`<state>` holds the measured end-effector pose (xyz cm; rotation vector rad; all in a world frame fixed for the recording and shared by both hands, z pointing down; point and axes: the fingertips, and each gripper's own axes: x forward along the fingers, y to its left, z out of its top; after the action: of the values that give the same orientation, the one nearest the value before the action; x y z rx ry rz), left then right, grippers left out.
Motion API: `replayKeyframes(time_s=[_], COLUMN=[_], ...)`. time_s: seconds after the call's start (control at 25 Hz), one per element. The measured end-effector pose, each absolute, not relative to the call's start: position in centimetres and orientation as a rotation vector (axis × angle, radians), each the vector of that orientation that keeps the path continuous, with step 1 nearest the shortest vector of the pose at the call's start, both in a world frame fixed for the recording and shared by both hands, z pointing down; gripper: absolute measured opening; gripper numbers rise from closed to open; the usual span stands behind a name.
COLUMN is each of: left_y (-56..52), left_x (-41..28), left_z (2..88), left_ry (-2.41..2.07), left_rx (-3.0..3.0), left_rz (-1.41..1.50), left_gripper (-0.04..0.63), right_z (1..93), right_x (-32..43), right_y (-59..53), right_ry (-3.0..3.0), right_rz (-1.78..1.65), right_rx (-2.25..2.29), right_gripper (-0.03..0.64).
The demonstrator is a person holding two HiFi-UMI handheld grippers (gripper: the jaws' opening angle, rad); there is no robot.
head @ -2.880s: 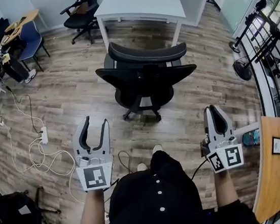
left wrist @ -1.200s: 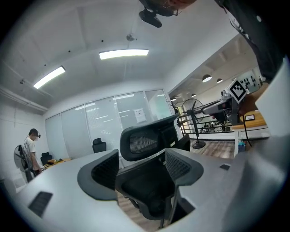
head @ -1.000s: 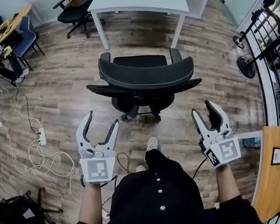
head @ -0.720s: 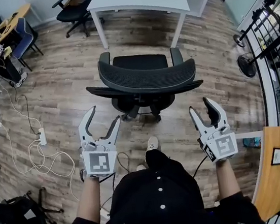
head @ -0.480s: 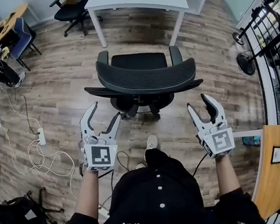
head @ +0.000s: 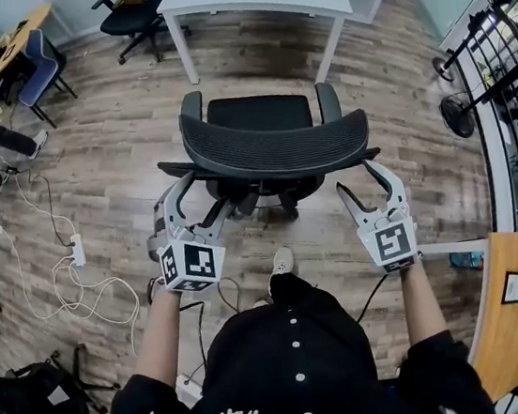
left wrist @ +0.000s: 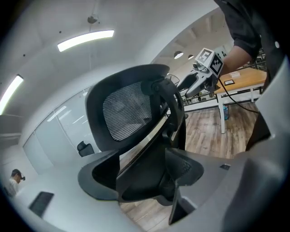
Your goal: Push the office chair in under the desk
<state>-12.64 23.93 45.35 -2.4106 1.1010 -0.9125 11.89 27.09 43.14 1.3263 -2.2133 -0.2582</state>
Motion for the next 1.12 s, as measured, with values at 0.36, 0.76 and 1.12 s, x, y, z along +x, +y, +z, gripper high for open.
replayKeyframes(time_s=[0.36,0.76,1.12], left_y=[21.9,20.6,19.7], left_x=[-12.0,-11.3,-11.4], left_z=[47.7,49.2,49.7], left_ry=[0.979,0.907,0.868], left_rx=[-2.359,-2.327,-2.284], left_rz=[-1.042,-1.105,-1.147], left_gripper=[0.322,0.322,0.322], right_z=[45.8,48.4,49.2], right_x=[11.8,11.4,11.1], right_y=[25.3,24.0,22.9], right_ry=[-2.127,-2.048,-2.014], right_rz=[-0.299,-0.354,-0.383], right_rx=[1.191,1.035,1.000], right_gripper=[0.273,0.282,0.282])
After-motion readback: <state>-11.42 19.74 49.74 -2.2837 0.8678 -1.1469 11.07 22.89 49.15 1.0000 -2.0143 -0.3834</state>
